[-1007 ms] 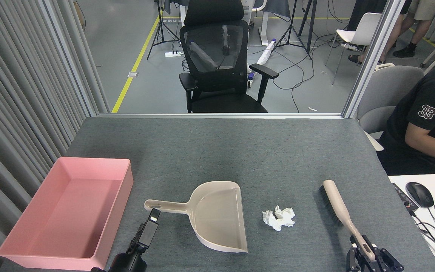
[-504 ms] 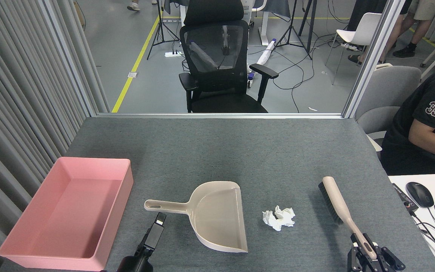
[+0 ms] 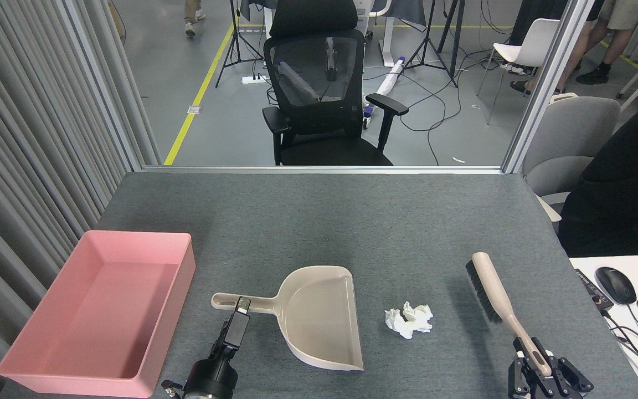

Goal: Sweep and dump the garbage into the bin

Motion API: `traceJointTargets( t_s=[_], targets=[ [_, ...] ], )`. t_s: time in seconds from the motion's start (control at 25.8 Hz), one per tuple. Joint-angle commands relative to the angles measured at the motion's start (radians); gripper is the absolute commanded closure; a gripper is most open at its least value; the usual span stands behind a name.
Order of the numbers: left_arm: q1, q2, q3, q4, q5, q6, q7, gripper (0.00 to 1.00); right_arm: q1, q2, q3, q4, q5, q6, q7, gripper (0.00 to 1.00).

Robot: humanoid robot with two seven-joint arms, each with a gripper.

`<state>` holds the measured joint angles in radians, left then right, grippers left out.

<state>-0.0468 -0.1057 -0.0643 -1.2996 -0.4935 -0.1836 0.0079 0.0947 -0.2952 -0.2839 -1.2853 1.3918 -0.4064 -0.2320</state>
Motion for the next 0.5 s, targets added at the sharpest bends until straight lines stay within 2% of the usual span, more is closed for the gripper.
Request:
traceJointTargets(
  t_s=[0.0,0.46],
  targets=[
    [-0.018,-0.002,-0.006,0.042,-0.002,0.001,-0.002,0.0,-0.003,-0.002,0.0,0.0,0.0,0.0,0.0,1.0],
    [-0.074,-0.009,-0.005,0.126,0.006,-0.008,0.007,0.0,-0.001,0.005,0.002,-0.015,0.0,-0.006,0.0,1.0]
  ],
)
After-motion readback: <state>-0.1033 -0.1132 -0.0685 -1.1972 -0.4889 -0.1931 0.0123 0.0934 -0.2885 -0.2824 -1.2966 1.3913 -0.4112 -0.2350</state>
